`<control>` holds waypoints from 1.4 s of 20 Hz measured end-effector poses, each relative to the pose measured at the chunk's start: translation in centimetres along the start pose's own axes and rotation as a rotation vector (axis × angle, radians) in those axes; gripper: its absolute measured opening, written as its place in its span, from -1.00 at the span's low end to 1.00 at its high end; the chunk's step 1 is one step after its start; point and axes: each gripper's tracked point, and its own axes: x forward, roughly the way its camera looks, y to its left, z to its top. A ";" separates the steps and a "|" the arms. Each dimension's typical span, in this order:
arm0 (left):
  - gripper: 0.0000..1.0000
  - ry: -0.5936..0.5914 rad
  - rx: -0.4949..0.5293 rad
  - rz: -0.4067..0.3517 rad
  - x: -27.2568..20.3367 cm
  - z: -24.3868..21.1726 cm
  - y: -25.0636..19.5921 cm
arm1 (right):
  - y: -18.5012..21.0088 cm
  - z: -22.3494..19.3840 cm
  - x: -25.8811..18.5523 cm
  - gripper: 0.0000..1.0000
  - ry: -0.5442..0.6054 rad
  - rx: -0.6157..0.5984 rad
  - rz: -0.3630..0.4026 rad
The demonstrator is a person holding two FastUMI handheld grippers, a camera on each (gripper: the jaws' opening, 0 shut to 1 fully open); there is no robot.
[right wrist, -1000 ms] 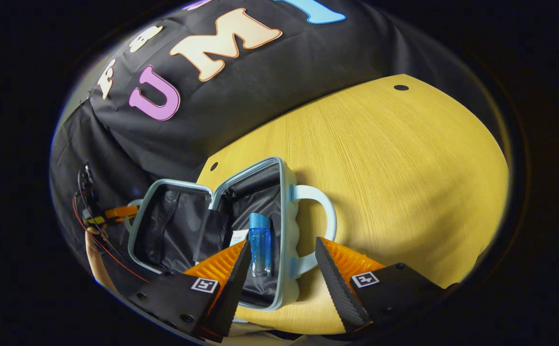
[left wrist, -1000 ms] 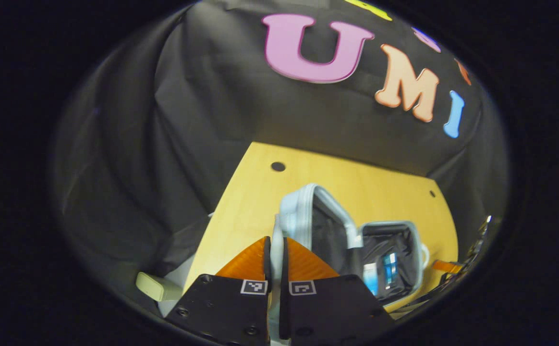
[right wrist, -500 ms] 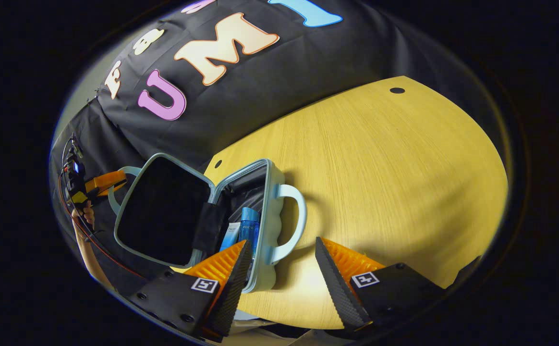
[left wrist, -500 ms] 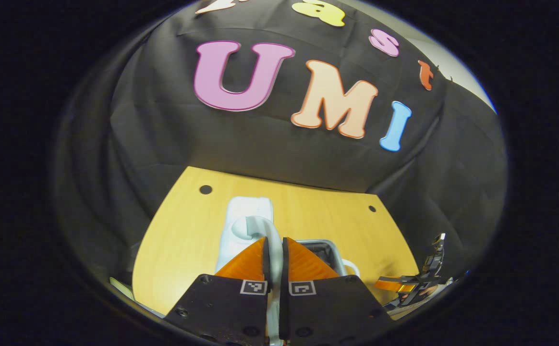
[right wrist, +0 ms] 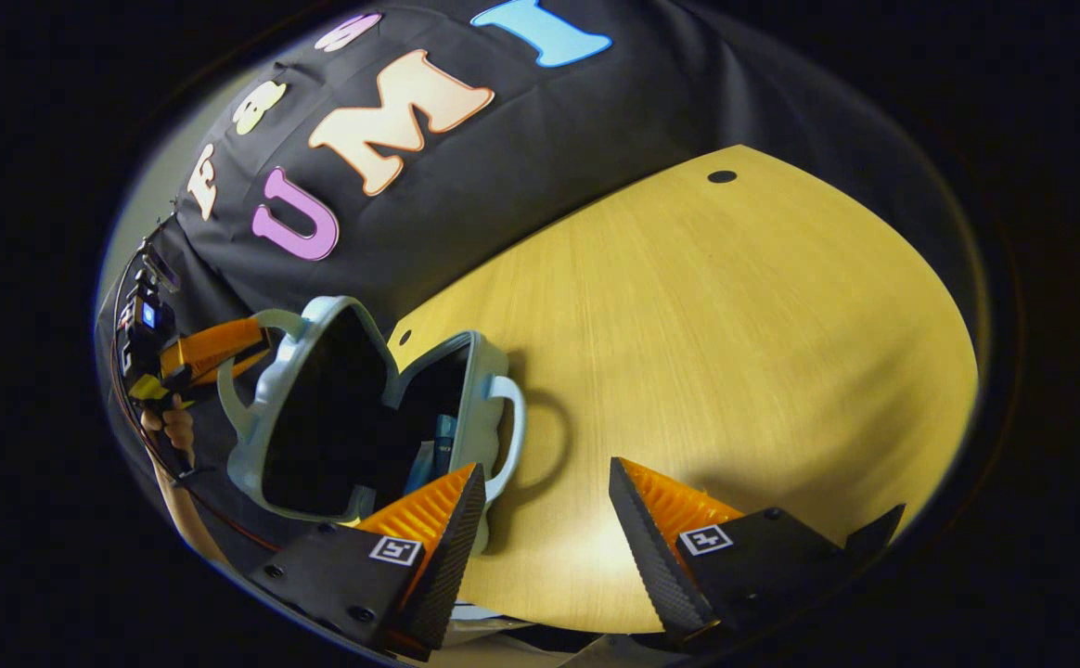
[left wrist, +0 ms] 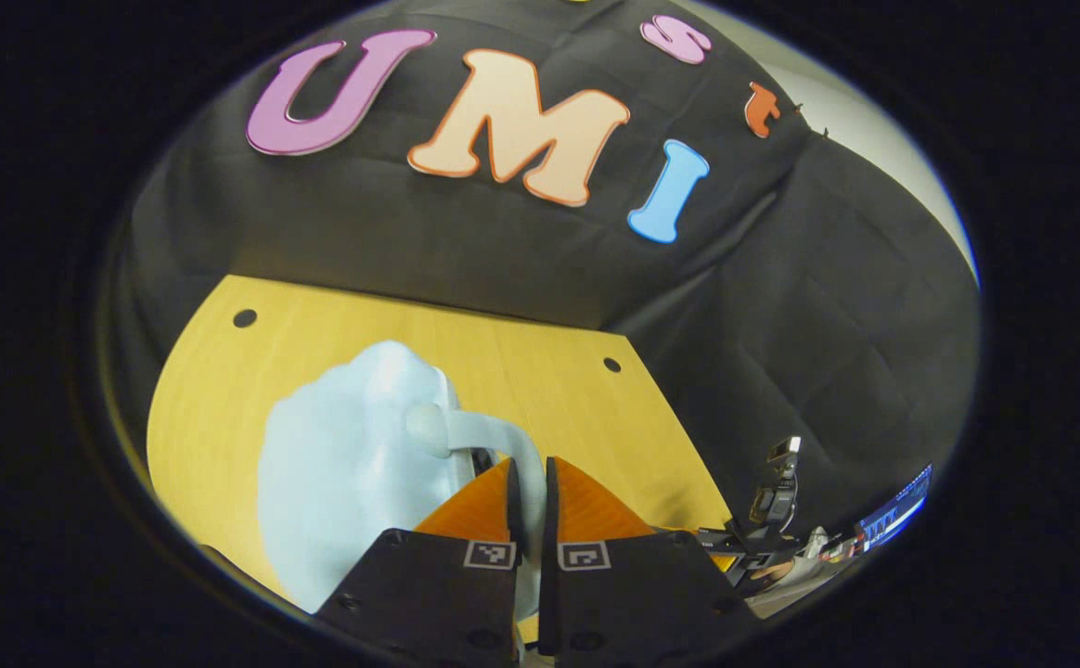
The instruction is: First open the suitcase, pack the skin care products into it, and then close the suitcase.
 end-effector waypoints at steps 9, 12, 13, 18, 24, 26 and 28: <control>-0.96 0.188 -0.002 0.048 8.3 -8.4 -2.6 | -5.2 0.6 -2.8 0.70 -0.027 0.047 -0.041; -0.90 0.223 -0.001 0.095 10.6 -11.2 -2.8 | -6.6 0.6 -3.6 0.70 -0.013 0.034 -0.041; -0.87 0.226 0.008 0.125 11.0 -12.0 -2.9 | -7.1 0.8 -3.9 0.70 -0.008 0.019 -0.042; 0.38 0.045 0.138 0.289 10.5 -10.9 -4.2 | -6.9 4.6 -5.2 0.52 -0.093 -0.221 -0.059; 0.82 -0.386 0.347 0.423 4.8 -2.5 -8.0 | 0.6 14.3 -8.9 0.90 -0.461 -0.377 -0.031; 0.84 -0.461 0.402 0.403 2.8 -0.4 -9.7 | 2.9 17.1 -11.1 0.98 -0.593 -0.398 -0.054; 0.84 -0.517 0.456 0.399 1.5 1.1 -10.6 | 5.4 19.0 -13.7 0.96 -0.704 -0.438 -0.068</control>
